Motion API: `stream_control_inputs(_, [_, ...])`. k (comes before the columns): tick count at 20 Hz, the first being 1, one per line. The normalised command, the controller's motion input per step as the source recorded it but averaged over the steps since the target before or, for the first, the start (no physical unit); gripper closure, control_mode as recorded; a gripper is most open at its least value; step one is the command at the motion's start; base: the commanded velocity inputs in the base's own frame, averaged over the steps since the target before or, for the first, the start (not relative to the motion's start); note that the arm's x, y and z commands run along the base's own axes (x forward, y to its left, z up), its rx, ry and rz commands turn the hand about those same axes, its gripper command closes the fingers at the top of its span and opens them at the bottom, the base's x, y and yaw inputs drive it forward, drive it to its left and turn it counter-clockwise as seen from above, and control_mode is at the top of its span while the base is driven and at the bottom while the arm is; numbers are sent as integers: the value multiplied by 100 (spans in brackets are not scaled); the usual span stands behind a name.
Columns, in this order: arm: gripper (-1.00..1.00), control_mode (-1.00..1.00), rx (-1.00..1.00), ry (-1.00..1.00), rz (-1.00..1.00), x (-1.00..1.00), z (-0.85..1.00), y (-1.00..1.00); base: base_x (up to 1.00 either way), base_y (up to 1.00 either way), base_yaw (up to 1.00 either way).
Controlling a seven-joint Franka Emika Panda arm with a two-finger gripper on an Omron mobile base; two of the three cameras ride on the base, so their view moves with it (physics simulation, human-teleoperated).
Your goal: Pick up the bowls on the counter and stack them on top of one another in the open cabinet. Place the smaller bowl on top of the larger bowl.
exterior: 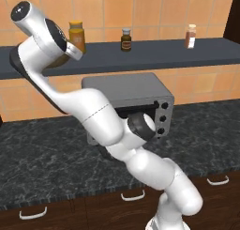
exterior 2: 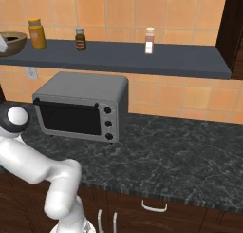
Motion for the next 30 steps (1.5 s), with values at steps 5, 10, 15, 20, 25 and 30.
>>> stream_control_inputs(5, [-100, -100, 0, -5, 0, 6, 1, 0, 0, 0, 0])
stream_control_inputs(10, [-100, -100, 1, -13, 0, -30, 9, -16, 0, 0, 0])
stream_control_inputs(15, [-100, -100, 3, -18, 0, -34, 2, -17, 0, 0, 0])
stream_control_inputs(20, [-100, -100, 12, -14, -4, -92, 12, -77, 0, 0, 0])
stream_control_inputs(25, [-100, -100, 9, -3, -1, -100, 2, -96, 0, 0, 0])
stream_control_inputs(30, [-100, -100, 0, 0, 0, -100, -37, -100, 0, 0, 0])
